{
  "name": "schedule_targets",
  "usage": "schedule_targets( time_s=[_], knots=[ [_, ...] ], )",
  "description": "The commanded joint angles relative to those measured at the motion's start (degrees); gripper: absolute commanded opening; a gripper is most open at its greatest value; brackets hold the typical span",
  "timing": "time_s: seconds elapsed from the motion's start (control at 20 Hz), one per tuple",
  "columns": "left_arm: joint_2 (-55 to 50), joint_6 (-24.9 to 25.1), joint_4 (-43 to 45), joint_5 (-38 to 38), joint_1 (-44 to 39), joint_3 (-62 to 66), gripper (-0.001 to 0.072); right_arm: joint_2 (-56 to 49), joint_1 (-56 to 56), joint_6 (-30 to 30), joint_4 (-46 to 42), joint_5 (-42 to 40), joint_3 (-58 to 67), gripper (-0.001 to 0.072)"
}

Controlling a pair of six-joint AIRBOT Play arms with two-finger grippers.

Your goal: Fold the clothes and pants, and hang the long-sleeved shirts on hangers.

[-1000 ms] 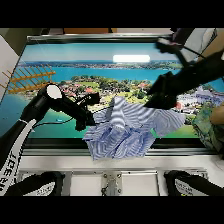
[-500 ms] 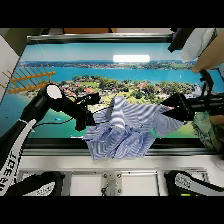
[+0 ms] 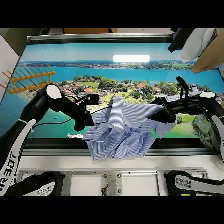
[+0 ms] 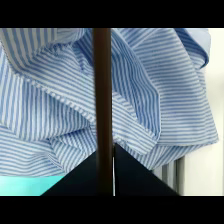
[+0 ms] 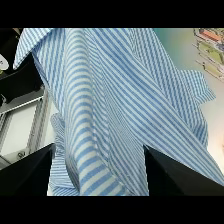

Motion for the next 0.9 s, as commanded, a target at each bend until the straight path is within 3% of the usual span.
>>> schedule_targets(
  time_s=[0.0,0.55,0.6,0.65,0.7,0.75,0.85],
  knots=[
    [-0.02,0.02,-0.83,0.42,-0.07,0.04,0.0013,-0.13,2.14,-0.04,0.61,-1.73,-0.02,0.0606],
    [-0.02,0.02,-0.81,0.42,-0.07,0.04,0.0013,-0.13,2.58,-0.04,0.90,-1.73,-0.02,0.0605],
    [-0.02,0.02,-0.81,0.44,-0.07,0.04,0.0013,-0.13,2.58,-0.04,0.87,-1.88,-0.02,0.0576],
    [-0.02,0.02,-0.79,0.44,-0.07,0.04,0.0013,-0.13,2.56,-0.04,0.83,-1.84,-0.02,0.0362],
    [-0.02,0.02,-0.79,0.42,-0.07,0.04,0.0013,-0.13,2.56,-0.04,0.76,-1.64,-0.02,0.0101],
    [-0.02,0.02,-0.79,0.44,-0.07,0.04,0.0012,-0.13,2.58,-0.09,0.76,-1.73,-0.02,0.0021],
    [-0.02,0.02,-0.76,0.44,-0.07,0.04,0.0013,-0.13,2.58,-0.07,0.76,-1.88,-0.02,0.0021]
  ],
)
